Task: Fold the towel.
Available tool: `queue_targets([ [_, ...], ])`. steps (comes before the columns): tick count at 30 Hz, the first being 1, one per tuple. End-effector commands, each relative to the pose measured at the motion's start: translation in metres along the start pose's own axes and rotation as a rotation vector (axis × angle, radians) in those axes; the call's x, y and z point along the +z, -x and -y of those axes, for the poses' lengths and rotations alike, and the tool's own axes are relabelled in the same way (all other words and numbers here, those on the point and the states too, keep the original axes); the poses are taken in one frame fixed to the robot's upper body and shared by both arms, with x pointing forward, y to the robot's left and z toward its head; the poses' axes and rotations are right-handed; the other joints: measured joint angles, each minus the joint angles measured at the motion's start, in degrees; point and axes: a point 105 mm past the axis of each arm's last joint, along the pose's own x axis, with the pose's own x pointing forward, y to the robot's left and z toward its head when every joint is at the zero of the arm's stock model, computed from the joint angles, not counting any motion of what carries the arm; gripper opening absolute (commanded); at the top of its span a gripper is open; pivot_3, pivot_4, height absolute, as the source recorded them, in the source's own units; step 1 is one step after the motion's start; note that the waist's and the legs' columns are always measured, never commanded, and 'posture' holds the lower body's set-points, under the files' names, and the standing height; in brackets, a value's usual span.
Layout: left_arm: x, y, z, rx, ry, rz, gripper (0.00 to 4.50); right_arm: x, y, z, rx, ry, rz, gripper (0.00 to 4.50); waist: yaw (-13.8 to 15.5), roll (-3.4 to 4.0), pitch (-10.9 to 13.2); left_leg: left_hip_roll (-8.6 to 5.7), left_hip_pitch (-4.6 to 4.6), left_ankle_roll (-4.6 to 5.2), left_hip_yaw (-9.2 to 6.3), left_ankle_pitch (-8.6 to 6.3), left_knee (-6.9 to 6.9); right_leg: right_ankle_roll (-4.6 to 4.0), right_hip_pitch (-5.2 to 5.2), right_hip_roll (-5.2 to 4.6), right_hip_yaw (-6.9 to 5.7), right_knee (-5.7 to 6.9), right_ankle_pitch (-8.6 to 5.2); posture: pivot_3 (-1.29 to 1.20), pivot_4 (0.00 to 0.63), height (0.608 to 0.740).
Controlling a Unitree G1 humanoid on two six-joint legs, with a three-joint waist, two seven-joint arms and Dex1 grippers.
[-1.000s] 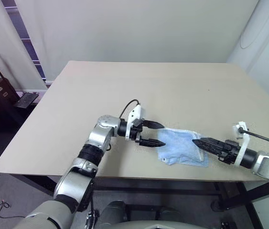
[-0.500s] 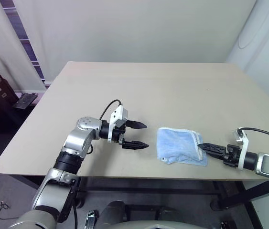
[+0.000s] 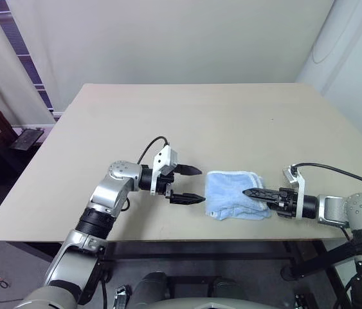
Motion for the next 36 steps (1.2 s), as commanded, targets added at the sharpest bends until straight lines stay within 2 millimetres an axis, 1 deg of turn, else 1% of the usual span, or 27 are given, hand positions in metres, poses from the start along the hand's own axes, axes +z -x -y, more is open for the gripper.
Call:
queue_targets([
  [1,0.003,-0.002,0.004,-0.014,-0.045,0.001,4.5,-0.004,-0.008,0.003,-0.01,-0.026,-0.032,3.25,-0.04,0.0,0.0,0.0,0.0,0.0,0.0,0.0,-0.01,0.0,0.0,0.0,0.0,0.0,0.0,0.0,0.0,0.722],
  [2,0.002,-0.002,0.004,-0.014,-0.047,-0.001,4.5,-0.005,-0.008,0.004,-0.012,-0.032,-0.03,2.83,0.01,0.0,0.0,0.0,0.0,0.0,0.0,0.0,-0.02,0.0,-0.01,0.0,0.0,0.0,0.0,0.0,0.0,0.722],
  [4,0.002,-0.002,0.002,-0.009,-0.05,-0.001,4.5,-0.003,-0.006,0.003,0.003,-0.049,-0.016,2.15,0.1,0.0,0.0,0.0,-0.01,0.0,0.0,0.0,-0.02,0.0,-0.02,0.0,0.0,-0.01,0.0,0.0,0.0,0.722],
  [5,0.003,-0.001,0.001,-0.005,-0.051,0.001,4.5,-0.003,-0.005,0.001,0.008,-0.05,-0.011,1.74,0.1,0.0,0.0,0.0,-0.01,0.0,0.0,0.0,-0.02,0.0,-0.03,0.0,0.0,-0.01,0.0,0.0,0.0,0.722],
  [7,0.005,-0.001,-0.001,0.0,-0.052,0.003,4.5,-0.002,-0.003,-0.007,0.046,-0.041,0.004,1.09,0.25,0.01,0.01,0.0,-0.03,0.0,0.0,0.0,-0.02,0.0,-0.04,0.0,0.0,-0.01,0.0,0.0,0.0,0.722],
  [8,0.005,-0.001,-0.002,0.0,-0.052,0.003,4.5,-0.002,-0.003,-0.01,0.058,-0.038,0.009,0.65,0.29,0.01,0.01,0.0,-0.05,0.0,0.0,0.0,-0.02,0.0,-0.05,-0.01,0.0,-0.02,0.0,0.0,0.0,0.722],
  [9,0.005,-0.001,-0.003,0.001,-0.053,0.002,4.5,0.001,-0.001,-0.014,0.073,-0.028,0.032,0.4,0.32,0.01,0.01,0.0,-0.05,0.0,0.0,0.0,-0.02,0.0,-0.06,-0.01,0.0,-0.01,0.0,0.0,0.0,0.722],
  [10,0.005,-0.001,-0.003,0.001,-0.055,-0.001,4.5,0.005,0.0,-0.018,0.087,-0.021,0.063,0.03,0.32,0.01,0.01,0.0,-0.05,0.0,0.0,0.0,-0.02,0.01,-0.05,-0.01,0.0,-0.02,0.0,0.0,0.0,0.722],
  [13,0.005,-0.003,-0.005,-0.003,-0.063,-0.003,4.5,0.037,0.014,-0.032,0.124,0.027,0.318,0.03,0.37,0.02,0.02,0.0,-0.06,0.0,0.0,0.0,-0.02,0.01,-0.05,-0.01,0.0,-0.01,0.0,0.0,0.0,0.722],
  [14,0.005,-0.003,-0.006,-0.004,-0.064,-0.003,4.5,0.044,0.018,-0.035,0.127,0.03,0.381,0.03,0.38,0.06,0.04,-0.01,-0.06,0.0,0.0,0.0,-0.04,0.01,-0.04,-0.01,0.0,0.0,0.0,0.0,0.0,0.722],
  [16,0.006,-0.005,-0.008,-0.007,-0.066,-0.001,4.5,0.068,0.035,-0.043,0.13,0.026,0.597,0.03,0.39,0.07,0.04,-0.01,-0.06,0.0,0.0,0.0,-0.05,0.02,-0.05,0.0,0.0,0.0,0.01,0.0,0.0,0.722],
  [18,0.006,-0.008,-0.01,-0.008,-0.067,0.001,4.5,0.087,0.056,-0.048,0.097,0.017,0.822,0.03,0.49,0.12,0.06,-0.02,-0.06,0.0,0.0,0.0,-0.06,0.03,-0.06,0.01,0.0,0.0,0.01,0.0,0.0,0.722],
  [19,0.007,-0.008,-0.011,-0.009,-0.067,0.003,4.5,0.093,0.067,-0.049,0.07,0.012,0.92,0.03,0.49,0.13,0.06,-0.03,-0.06,0.0,0.0,0.0,-0.09,0.03,-0.08,0.01,0.0,-0.01,0.01,0.0,0.0,0.722],
  [20,0.007,-0.009,-0.012,-0.01,-0.067,0.004,4.5,0.097,0.073,-0.05,0.052,0.002,0.984,0.03,0.5,0.15,0.07,-0.02,-0.06,0.0,0.0,0.0,-0.11,0.04,-0.08,0.01,0.0,-0.01,0.01,0.0,0.0,0.722],
  [21,0.007,-0.009,-0.012,-0.013,-0.068,0.004,4.5,0.106,0.088,-0.05,0.011,-0.015,1.116,0.03,0.44,0.15,0.07,-0.03,-0.06,0.0,0.0,0.0,-0.13,0.04,-0.1,0.01,0.0,-0.01,0.01,0.0,0.0,0.722],
  [23,0.007,-0.012,-0.014,-0.019,-0.072,0.006,4.5,0.117,0.116,-0.04,-0.046,-0.127,1.332,0.03,0.35,0.24,0.12,-0.03,-0.06,0.0,0.0,0.01,-0.14,0.04,-0.11,0.03,0.0,0.0,0.01,0.0,0.0,0.722],
  [24,0.008,-0.013,-0.015,-0.02,-0.072,0.009,4.5,0.118,0.127,-0.033,-0.07,-0.191,1.415,0.03,0.34,0.28,0.12,-0.03,-0.06,0.0,0.0,0.01,-0.14,0.04,-0.12,0.03,0.01,-0.01,0.01,0.0,0.0,0.722],
  [25,0.009,-0.015,-0.016,-0.02,-0.073,0.012,4.5,0.118,0.134,-0.024,-0.094,-0.251,1.467,0.03,0.41,0.28,0.12,-0.04,-0.06,0.0,0.01,0.01,-0.14,0.04,-0.11,0.03,0.01,-0.01,0.01,0.0,0.0,0.722],
  [26,0.01,-0.016,-0.016,-0.021,-0.077,0.015,4.5,0.116,0.139,-0.012,-0.111,-0.334,1.514,0.03,0.44,0.29,0.12,-0.04,-0.06,0.0,0.01,0.01,-0.14,0.04,-0.1,0.03,0.01,-0.01,0.01,0.0,0.0,0.722],
  [27,0.01,-0.018,-0.017,-0.021,-0.08,0.017,4.5,0.115,0.141,-0.004,-0.123,-0.388,1.538,0.03,0.39,0.29,0.12,-0.04,-0.05,0.01,0.01,0.02,-0.14,0.04,-0.1,0.03,0.01,0.0,0.01,0.0,0.0,0.722],
  [28,0.011,-0.02,-0.017,-0.022,-0.079,0.024,4.5,0.111,0.142,0.013,-0.171,-0.48,1.57,0.03,0.31,0.3,0.12,-0.04,-0.04,0.04,0.01,0.04,-0.14,0.04,-0.09,0.03,0.01,0.0,0.01,0.0,0.0,0.722],
  [30,0.012,-0.022,-0.018,-0.023,-0.077,0.034,4.5,0.102,0.14,0.04,-0.25,-0.624,1.595,0.03,0.22,0.33,0.1,-0.04,-0.03,0.11,0.01,0.08,-0.14,0.04,-0.07,0.04,0.01,0.01,0.01,0.0,0.0,0.722],
  [32,0.01,-0.024,-0.017,-0.022,-0.076,0.036,4.5,0.094,0.134,0.058,-0.303,-0.722,1.585,0.03,-0.03,0.49,0.11,-0.04,-0.03,0.13,0.02,0.1,-0.13,0.03,-0.04,0.04,0.04,0.05,0.01,0.0,0.0,0.722],
  [33,0.009,-0.024,-0.017,-0.021,-0.076,0.037,4.5,0.092,0.13,0.063,-0.314,-0.75,1.574,0.03,-0.11,0.62,0.11,-0.04,-0.03,0.15,0.06,0.11,-0.13,0.03,0.02,0.04,0.1,0.12,0.01,0.0,0.0,0.722],
  [36,0.008,-0.025,-0.016,-0.011,-0.071,0.045,4.5,0.09,0.119,0.065,-0.336,-0.75,1.519,0.03,-0.13,1.01,0.11,-0.03,-0.03,0.17,0.11,0.12,-0.13,0.03,0.02,0.05,0.16,0.22,0.01,0.0,0.0,0.722],
])
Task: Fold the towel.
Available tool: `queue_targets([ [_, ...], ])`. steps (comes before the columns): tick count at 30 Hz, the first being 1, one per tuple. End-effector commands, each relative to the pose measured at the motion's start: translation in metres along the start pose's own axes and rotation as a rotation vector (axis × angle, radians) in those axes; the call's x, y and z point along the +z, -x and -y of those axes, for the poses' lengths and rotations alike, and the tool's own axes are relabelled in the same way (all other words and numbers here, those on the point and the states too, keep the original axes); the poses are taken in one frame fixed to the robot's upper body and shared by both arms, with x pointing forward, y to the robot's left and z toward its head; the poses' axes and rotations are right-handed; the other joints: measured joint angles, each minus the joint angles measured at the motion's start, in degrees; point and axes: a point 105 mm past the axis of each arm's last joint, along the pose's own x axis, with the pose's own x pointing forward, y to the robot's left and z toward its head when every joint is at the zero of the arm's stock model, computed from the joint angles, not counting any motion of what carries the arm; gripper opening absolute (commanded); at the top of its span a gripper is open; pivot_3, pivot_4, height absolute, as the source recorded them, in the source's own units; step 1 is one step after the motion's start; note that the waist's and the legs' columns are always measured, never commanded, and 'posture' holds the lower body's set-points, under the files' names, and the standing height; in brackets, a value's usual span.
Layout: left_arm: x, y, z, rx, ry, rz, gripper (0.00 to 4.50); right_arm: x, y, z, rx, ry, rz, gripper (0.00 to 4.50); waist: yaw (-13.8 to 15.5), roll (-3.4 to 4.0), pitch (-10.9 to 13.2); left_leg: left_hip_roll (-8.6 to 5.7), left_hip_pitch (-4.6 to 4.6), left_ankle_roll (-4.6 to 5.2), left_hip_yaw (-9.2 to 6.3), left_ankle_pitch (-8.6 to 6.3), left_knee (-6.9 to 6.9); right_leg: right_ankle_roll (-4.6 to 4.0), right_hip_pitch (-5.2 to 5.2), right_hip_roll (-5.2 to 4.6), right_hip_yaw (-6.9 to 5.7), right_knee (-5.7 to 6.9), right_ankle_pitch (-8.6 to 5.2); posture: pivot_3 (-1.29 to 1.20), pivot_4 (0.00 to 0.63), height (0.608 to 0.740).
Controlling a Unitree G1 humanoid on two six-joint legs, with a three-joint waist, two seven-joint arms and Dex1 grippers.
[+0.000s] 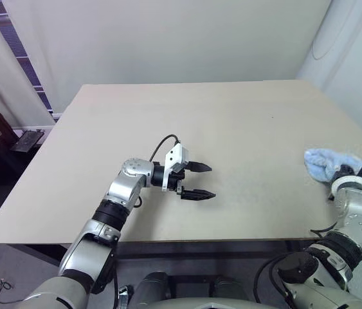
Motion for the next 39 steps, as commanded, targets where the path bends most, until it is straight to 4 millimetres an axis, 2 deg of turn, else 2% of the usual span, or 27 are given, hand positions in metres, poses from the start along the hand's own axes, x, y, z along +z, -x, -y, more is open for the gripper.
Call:
queue_targets([
  [1,0.009,0.001,-0.003,0.016,-0.036,0.019,4.5,-0.008,0.001,-0.01,0.015,0.028,-0.028,0.03,-0.02,0.13,-0.05,0.0,0.0,0.01,0.0,0.0,0.0,0.0,-0.01,0.0,0.01,0.02,0.0,0.0,0.0,0.722],
  [5,0.008,0.002,-0.003,0.028,-0.036,0.02,4.5,-0.008,0.001,0.007,-0.087,0.111,-0.056,0.03,0.0,0.13,-0.05,0.02,0.04,0.01,0.0,0.01,0.03,-0.01,0.02,0.03,0.01,0.05,-0.01,0.0,0.0,0.722],
  [9,0.007,0.003,-0.004,0.039,-0.031,0.019,4.5,0.006,0.002,0.017,-0.161,0.175,-0.013,0.03,0.26,0.13,-0.05,0.02,0.04,0.01,0.0,0.0,0.08,-0.02,0.0,0.02,0.01,0.01,-0.01,0.0,0.0,0.722],
  [12,0.006,0.005,-0.004,0.042,-0.029,0.015,4.5,0.012,0.004,0.019,-0.175,0.158,0.001,0.03,0.46,0.13,-0.05,0.02,0.05,0.01,0.0,0.0,0.08,-0.02,-0.02,0.02,0.01,-0.04,-0.01,0.0,0.0,0.722],
  [15,0.006,0.006,-0.006,0.046,-0.023,0.015,4.5,0.013,0.005,0.015,-0.162,0.175,0.001,0.89,0.47,0.12,-0.04,0.02,0.05,0.01,0.01,0.0,0.08,-0.01,-0.01,0.02,0.0,-0.07,-0.01,0.0,0.0,0.722],
  [22,0.009,0.006,-0.009,0.044,-0.015,0.019,4.5,0.014,0.011,0.01,-0.142,0.173,0.011,3.4,0.41,0.12,-0.04,0.02,0.05,0.01,0.0,0.0,0.08,-0.01,0.01,0.02,0.01,-0.06,-0.01,0.0,0.0,0.722],
  [25,0.014,0.008,-0.016,0.073,-0.017,0.036,4.5,0.023,0.019,0.007,-0.112,0.188,0.013,4.48,0.59,0.11,-0.04,0.03,0.05,0.01,0.0,0.0,0.07,-0.01,-0.01,0.02,-0.01,-0.07,-0.02,0.0,0.0,0.722],
  [30,0.014,0.014,-0.018,0.06,-0.022,0.019,4.5,0.049,0.043,-0.003,-0.006,0.22,0.01,4.48,0.56,0.09,-0.02,0.03,-0.03,0.04,0.0,-0.01,0.05,0.07,-0.01,-0.01,-0.02,-0.18,-0.07,0.0,0.0,0.722],
  [33,0.022,0.019,-0.021,0.066,0.003,0.049,4.5,0.059,0.064,-0.015,0.093,0.358,-0.056,4.48,0.52,0.13,-0.01,0.02,-0.12,0.06,0.01,-0.02,0.03,0.08,0.03,-0.01,-0.01,-0.2,-0.08,0.0,0.0,0.722],
  [35,0.028,0.023,-0.026,0.086,0.031,0.076,4.5,0.053,0.074,-0.028,0.172,0.526,-0.123,4.48,0.28,0.15,0.02,0.03,-0.14,0.06,0.02,-0.02,0.02,0.08,0.02,-0.01,-0.01,-0.19,-0.09,0.0,0.0,0.722],
  [36,0.03,0.026,-0.027,0.092,0.042,0.083,4.5,0.042,0.081,-0.039,0.235,0.687,-0.177,4.48,0.05,0.17,0.04,0.04,-0.12,0.05,0.01,-0.03,0.02,0.07,0.02,0.0,0.0,-0.19,-0.09,0.0,0.0,0.722],
  [39,0.033,0.035,-0.028,0.098,0.074,0.092,4.5,0.01,0.095,-0.057,0.394,0.999,-0.288,4.48,-1.07,0.09,0.14,0.05,-0.06,0.04,0.02,-0.03,0.03,0.05,0.06,0.01,0.04,-0.19,-0.08,0.0,0.0,0.722],
])
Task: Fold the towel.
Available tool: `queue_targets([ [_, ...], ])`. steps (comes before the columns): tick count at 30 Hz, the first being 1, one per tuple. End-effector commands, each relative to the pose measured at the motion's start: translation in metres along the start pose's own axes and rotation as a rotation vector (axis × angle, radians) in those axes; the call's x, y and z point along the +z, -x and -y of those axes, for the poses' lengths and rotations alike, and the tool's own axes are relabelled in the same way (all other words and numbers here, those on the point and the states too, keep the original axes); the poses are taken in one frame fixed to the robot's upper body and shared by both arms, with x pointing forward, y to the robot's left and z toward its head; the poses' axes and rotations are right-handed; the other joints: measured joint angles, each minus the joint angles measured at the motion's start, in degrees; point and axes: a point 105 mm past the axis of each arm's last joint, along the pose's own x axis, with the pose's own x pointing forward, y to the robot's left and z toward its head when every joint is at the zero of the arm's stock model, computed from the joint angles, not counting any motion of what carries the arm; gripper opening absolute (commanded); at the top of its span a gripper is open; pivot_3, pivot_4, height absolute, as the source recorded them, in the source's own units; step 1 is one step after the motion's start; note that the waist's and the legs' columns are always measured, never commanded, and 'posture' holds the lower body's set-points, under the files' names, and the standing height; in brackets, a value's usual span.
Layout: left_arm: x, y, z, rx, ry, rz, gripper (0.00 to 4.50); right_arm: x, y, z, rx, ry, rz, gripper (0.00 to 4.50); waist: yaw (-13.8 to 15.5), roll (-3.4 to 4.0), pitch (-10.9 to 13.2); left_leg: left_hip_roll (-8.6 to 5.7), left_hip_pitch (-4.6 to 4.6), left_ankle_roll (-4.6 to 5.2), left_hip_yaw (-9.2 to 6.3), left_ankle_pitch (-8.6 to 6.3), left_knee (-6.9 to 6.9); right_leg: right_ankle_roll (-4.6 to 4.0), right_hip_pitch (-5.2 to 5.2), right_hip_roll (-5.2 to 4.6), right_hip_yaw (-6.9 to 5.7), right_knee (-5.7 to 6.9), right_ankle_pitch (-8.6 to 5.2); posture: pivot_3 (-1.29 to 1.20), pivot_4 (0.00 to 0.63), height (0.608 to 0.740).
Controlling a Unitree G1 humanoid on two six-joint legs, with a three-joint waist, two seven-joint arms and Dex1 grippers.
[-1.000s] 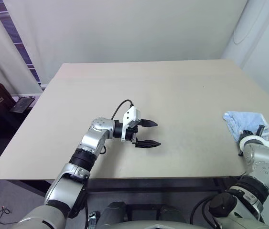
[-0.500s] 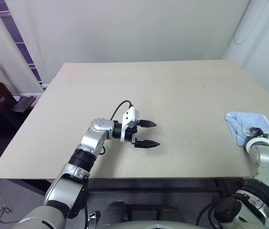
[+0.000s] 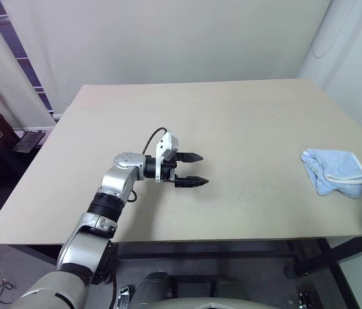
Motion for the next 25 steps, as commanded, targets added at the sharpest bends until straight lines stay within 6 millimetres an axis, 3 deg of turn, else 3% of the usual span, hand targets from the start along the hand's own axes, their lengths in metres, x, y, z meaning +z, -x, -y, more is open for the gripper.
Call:
queue_targets([
  [1,0.02,0.012,-0.004,0.009,0.0,0.051,4.5,-0.014,0.005,-0.065,0.283,0.327,-0.05,4.48,-0.55,-0.11,0.06,0.01,0.05,-0.02,0.0,-0.01,-0.01,-0.02,0.01,0.0,0.0,0.01,0.01,0.0,0.0,0.722],
  [3,0.021,0.02,-0.003,0.007,0.002,0.07,4.5,-0.022,0.01,-0.086,0.406,0.456,-0.034,4.48,-0.52,-0.25,0.14,0.13,0.14,-0.14,0.0,-0.08,-0.01,-0.01,0.03,0.0,-0.11,0.01,0.02,0.0,0.0,0.722],
  [6,0.022,0.035,-0.001,0.021,0.034,0.075,4.5,-0.054,0.022,-0.117,0.697,0.654,-0.114,4.48,-0.34,-0.31,0.23,0.18,0.11,-0.18,-0.03,-0.1,-0.04,-0.06,-0.03,-0.01,-0.22,-0.03,0.05,0.0,0.0,0.722],
  [12,0.029,0.059,0.003,0.049,0.045,0.103,4.5,-0.1,0.042,-0.135,1.003,0.902,-0.239,4.48,0.36,-0.45,0.29,0.17,-0.02,-0.16,-0.03,-0.11,-0.06,-0.17,-0.12,-0.02,-0.28,-0.63,0.13,0.0,0.0,0.722],
  [15,0.032,0.066,0.007,0.046,0.023,0.116,4.5,-0.103,0.043,-0.146,1.086,0.878,-0.228,4.48,1.19,-0.51,0.3,0.13,-0.17,0.0,-0.01,-0.22,-0.06,-0.16,-0.14,-0.04,-0.27,-0.89,0.16,0.0,0.0,0.722],
  [18,0.034,0.076,0.011,0.072,0.053,0.129,4.5,-0.118,0.055,-0.147,1.208,0.902,-0.323,4.48,1.57,-0.57,0.3,0.1,-0.22,0.05,0.0,-0.26,-0.07,-0.15,-0.15,-0.07,-0.28,-0.94,0.16,0.0,0.0,0.722],
  [25,0.007,0.095,0.033,0.077,-0.078,-0.044,4.5,-0.126,0.059,-0.158,1.297,0.866,-0.375,4.48,1.2,-0.56,0.3,0.11,-0.08,0.03,0.0,-0.27,-0.16,-0.17,-0.1,-0.07,-0.25,-0.89,0.17,0.0,0.0,0.722],
])
